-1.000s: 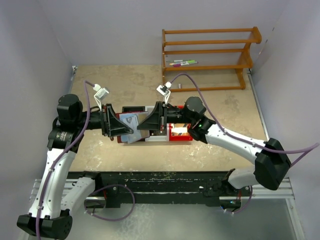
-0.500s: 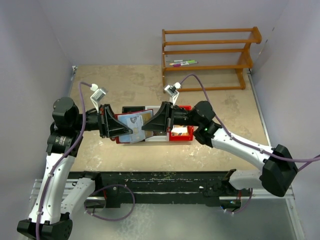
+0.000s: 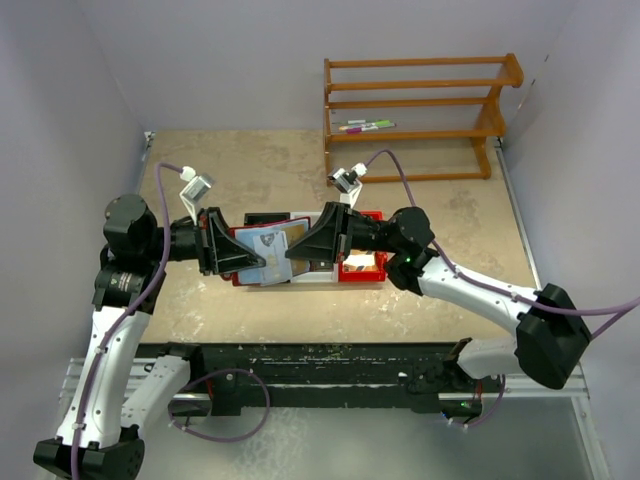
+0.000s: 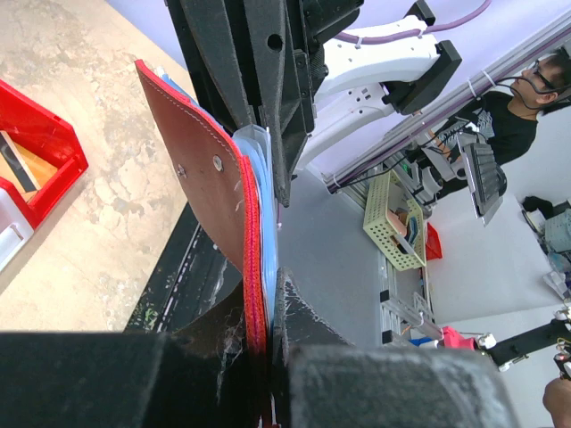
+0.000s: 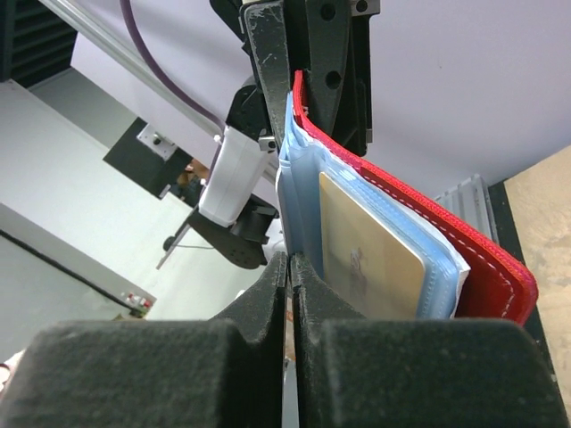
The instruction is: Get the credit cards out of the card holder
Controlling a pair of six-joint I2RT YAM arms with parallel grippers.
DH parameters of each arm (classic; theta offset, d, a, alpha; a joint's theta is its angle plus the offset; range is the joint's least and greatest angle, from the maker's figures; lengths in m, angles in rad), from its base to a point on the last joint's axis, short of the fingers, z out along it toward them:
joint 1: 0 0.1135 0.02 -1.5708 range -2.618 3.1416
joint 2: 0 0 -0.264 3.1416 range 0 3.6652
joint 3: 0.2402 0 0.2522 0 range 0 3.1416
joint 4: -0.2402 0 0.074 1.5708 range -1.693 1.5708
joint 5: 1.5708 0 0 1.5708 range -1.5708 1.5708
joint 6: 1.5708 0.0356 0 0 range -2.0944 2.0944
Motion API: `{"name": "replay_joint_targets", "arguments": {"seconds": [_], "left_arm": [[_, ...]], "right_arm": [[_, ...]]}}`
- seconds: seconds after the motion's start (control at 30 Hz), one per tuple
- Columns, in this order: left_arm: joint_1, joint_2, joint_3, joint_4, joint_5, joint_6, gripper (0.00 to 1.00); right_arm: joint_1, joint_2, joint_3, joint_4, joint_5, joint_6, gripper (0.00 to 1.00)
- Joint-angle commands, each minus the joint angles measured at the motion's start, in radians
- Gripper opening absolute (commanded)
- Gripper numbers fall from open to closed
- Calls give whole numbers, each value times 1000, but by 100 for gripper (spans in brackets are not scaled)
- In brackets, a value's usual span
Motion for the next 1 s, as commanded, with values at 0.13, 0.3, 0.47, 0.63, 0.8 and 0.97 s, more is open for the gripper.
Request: {"name": "replay_joint_targets", "arguments": {"seconds": [0.13,0.3,0.47,0.63,0.8,0.97], "left_arm": [[-5,9,41,-2,-14,24,6],[-5,9,49,-26,-32,49,6],[-5,18,63,-74,-55,90,6],[-5,25,67,-94,-86,105,6],[-5,32,68,-106,-118,114,4],[-5,34,68,-117,-129,124,4]], "right_arm": [[-14,-71,-4,-35,-1,-57,0],[-22,-108,-12,-99,17,-93,0],[-30,-138,-19,-154,33,-119,0],[-30,-135,3,-223,48,-164,7],[-27,-81,28,-145,40,-128,30],[-24,-52,40,-97,32,-105,29]]}}
